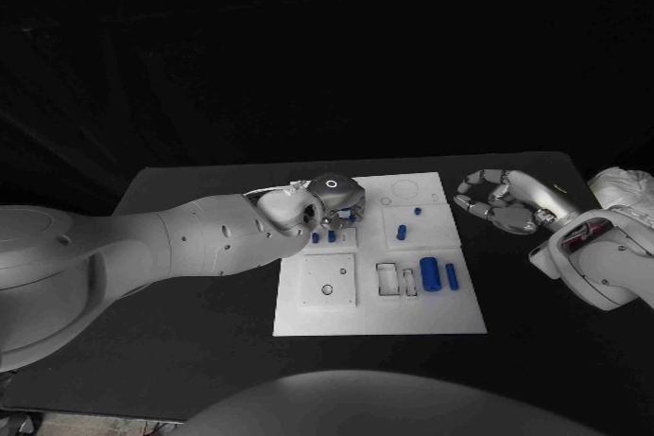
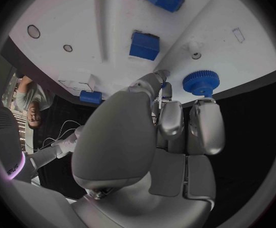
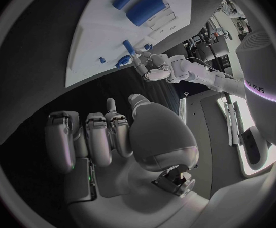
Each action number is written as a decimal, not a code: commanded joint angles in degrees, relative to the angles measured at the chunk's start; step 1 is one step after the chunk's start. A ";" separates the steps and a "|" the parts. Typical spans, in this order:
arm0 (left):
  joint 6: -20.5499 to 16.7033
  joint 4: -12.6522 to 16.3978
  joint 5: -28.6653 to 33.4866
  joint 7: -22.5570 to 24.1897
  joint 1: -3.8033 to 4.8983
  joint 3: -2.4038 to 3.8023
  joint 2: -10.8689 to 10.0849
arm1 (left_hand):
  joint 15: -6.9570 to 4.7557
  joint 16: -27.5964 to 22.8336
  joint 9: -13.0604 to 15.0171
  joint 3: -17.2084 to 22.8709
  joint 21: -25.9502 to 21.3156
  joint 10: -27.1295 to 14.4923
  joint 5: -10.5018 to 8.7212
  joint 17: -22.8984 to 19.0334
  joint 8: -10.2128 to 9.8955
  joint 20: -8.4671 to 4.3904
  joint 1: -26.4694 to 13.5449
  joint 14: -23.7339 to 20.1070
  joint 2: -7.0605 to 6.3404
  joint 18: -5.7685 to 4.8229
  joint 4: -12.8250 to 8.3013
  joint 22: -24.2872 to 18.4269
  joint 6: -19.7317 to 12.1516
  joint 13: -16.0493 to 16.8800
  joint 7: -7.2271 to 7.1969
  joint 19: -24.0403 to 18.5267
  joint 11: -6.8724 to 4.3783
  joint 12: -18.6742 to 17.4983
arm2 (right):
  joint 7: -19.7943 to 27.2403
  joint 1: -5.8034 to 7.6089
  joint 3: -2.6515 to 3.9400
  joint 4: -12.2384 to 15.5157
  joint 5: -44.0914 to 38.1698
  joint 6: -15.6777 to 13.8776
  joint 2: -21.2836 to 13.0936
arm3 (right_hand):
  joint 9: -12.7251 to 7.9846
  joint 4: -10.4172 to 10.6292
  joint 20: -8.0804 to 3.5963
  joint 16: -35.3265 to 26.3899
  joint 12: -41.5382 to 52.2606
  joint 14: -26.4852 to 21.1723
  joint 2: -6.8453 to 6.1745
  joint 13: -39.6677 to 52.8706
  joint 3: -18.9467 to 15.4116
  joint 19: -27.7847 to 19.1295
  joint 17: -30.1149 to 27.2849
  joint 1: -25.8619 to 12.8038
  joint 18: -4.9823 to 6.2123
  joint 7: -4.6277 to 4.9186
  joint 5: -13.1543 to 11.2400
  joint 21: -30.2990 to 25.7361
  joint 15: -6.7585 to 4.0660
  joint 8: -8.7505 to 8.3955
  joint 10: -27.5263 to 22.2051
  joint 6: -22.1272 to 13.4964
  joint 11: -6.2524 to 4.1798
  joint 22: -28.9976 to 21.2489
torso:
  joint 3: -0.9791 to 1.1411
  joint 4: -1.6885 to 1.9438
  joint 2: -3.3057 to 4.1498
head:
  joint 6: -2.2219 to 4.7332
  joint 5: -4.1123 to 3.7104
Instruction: Assemble the parts on the task board
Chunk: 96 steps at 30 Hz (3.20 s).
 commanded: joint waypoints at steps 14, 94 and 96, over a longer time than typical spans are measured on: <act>4.16 12.06 2.65 -2.13 4.15 0.30 -11.89 | 0.03 -1.49 -1.44 -0.29 -0.90 1.51 -2.86 -1.92 -2.31 -0.17 -0.70 -0.08 0.36 -0.26 0.16 10.64 -2.15 -1.37 0.13 0.89 -0.65 -2.80 | -0.58 -0.04 0.00 -0.09 -0.18 2.13 0.14 | 0.06 0.18 0.35 0.20 0.22 5.88 0.12 15.10 -0.18 1.42 15.09 0.62 0.86 -0.09 0.05 -0.37 0.32 0.44 6.16 0.12 0.28 12.87 | -0.03 0.16 -0.06 | 0.00 0.13; 3.50 4.92 4.52 -4.63 0.28 -0.50 -7.13 | 0.41 -3.93 -2.74 -0.42 -2.73 1.91 -3.20 -5.83 -4.07 0.19 -0.42 -1.33 0.27 0.05 0.52 10.20 -4.18 -2.18 0.44 0.25 -0.07 -4.64 | -1.26 -1.02 0.00 -0.50 -0.16 2.94 0.10 | -0.02 0.13 0.35 0.20 0.22 5.88 0.36 15.10 0.03 1.25 15.09 1.03 0.92 -0.13 0.12 -0.56 0.32 0.52 6.16 -0.11 0.25 12.79 | -0.01 -0.06 -0.01 | 0.00 0.38; 3.75 4.80 4.60 -4.64 0.22 -0.50 -7.02 | 0.41 -3.96 -2.75 -0.42 -2.74 1.90 -3.22 -5.86 -4.07 0.20 -0.42 -1.35 0.27 0.05 0.52 10.20 -4.18 -2.19 0.43 0.24 -0.07 -4.66 | -1.27 -1.03 0.00 -0.50 -0.16 2.94 0.08 | -0.02 0.13 0.35 0.20 0.22 5.88 0.36 15.10 0.03 1.25 15.09 1.03 0.92 -0.13 0.12 -0.56 0.32 0.52 6.16 -0.11 0.25 12.79 | -0.01 -0.04 -0.02 | 0.00 0.35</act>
